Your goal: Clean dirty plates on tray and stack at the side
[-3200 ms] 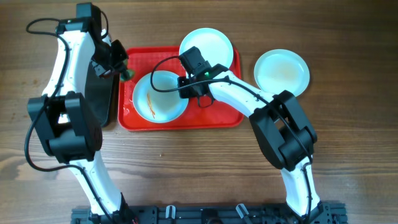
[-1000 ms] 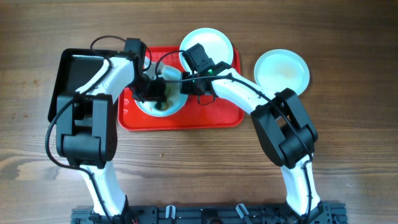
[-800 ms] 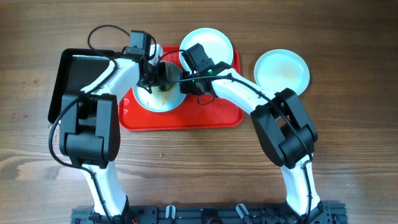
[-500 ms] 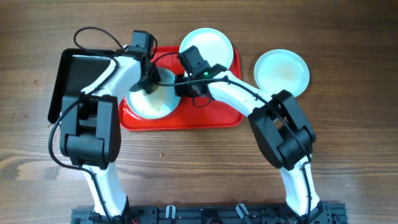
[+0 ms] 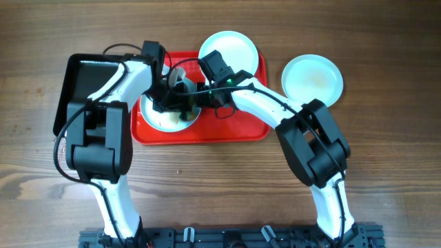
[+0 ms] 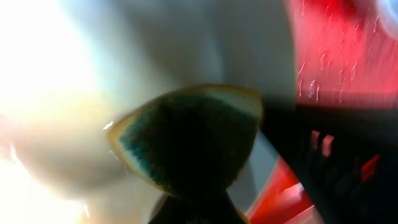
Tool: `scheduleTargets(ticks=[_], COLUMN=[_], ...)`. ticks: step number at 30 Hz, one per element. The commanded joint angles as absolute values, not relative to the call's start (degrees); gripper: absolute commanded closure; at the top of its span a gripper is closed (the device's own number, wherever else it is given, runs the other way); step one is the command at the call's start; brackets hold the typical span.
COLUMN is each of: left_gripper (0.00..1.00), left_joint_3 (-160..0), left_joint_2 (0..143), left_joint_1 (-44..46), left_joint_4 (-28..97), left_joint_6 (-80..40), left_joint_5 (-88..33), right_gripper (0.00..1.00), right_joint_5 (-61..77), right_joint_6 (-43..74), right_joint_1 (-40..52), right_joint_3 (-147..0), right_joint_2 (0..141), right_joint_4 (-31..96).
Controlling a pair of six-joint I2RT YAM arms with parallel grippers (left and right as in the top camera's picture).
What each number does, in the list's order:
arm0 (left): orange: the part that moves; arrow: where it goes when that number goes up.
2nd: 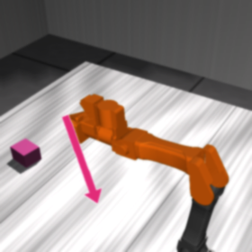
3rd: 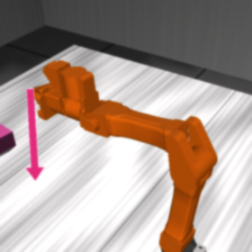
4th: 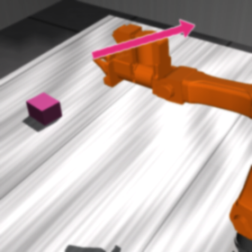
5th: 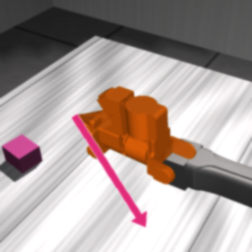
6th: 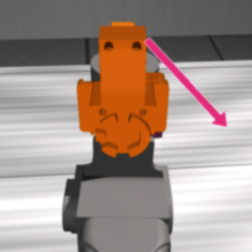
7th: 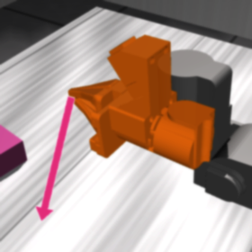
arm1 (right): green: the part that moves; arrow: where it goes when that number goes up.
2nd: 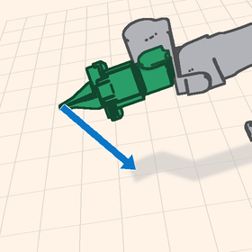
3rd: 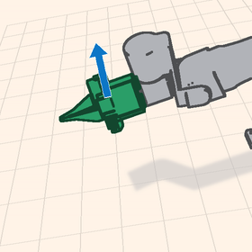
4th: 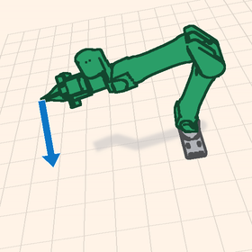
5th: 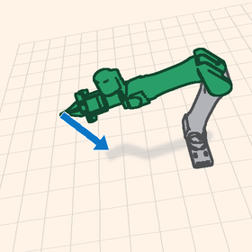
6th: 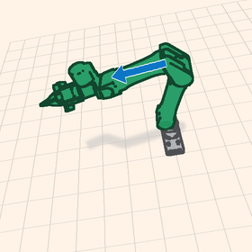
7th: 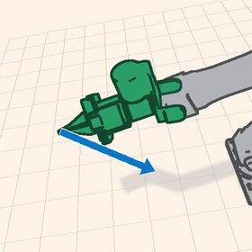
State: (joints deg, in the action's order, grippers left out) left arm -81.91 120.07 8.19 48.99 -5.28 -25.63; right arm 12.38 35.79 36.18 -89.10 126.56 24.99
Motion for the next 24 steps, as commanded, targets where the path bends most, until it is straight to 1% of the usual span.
scheduleTargets(ticks=[1,2,4,6,8,9,11,13,17,19,21,24], left_gripper=[0.96,0.96,0.96,0.96,0.96,0.96,0.96,0.96,0.96,0.96,0.96,0.96], left_joint_3=[-81.8,-81.8,-81.9,-83.0,-85.5,-86.8,-89.5,-92.6,-93.6,-93.6,-93.6,-93.6], left_joint_2=[120.7,120.7,120.5,119.7,118.2,117.6,116.7,115.6,113.7,113.6,113.6,113.6], left_joint_1=[8.5,8.5,8.5,8.5,8.5,8.5,8.4,7.5,3.4,-0.5,-4.0,-6.3], left_joint_4=[42.7,41.1,41.1,43.9,49.5,52.1,56.6,61.2,62.4,62.4,61.9,60.6], left_joint_6=[-19.9,-25.8,-29.3,-29.5,-29.5,-29.4,-29.3,-25.5,-22.2,-22.3,-22.2,-22.2], left_joint_5=[-4.5,6.3,14.9,20.2,25.6,26.5,25.4,17.5,4.8,3.6,3.6,3.0], right_gripper=[0.96,0.96,0.96,0.96,0.96,0.96,0.96,0.96,0.95,0.84,0.83,0.83], right_joint_5=[12.1,12.1,12.1,12.1,12.1,12.1,12.1,12.1,10.3,9.4,8.8,8.8], right_joint_6=[36.1,36.0,36.0,36.0,36.1,36.1,36.1,36.0,35.9,35.9,35.6,34.7], right_joint_1=[36.0,36.0,36.0,36.0,36.0,36.0,36.0,36.0,36.0,36.0,36.0,36.1], right_joint_3=[-89.4,-89.4,-89.4,-89.4,-89.4,-89.4,-89.4,-89.4,-89.4,-89.4,-89.3,-89.3], right_joint_2=[128.0,128.0,128.0,128.0,128.0,128.0,128.0,128.0,128.0,128.0,128.0,128.6], right_joint_4=[25.2,25.2,25.2,25.3,25.3,25.3,25.3,25.6,25.4,25.0,24.4,24.0])
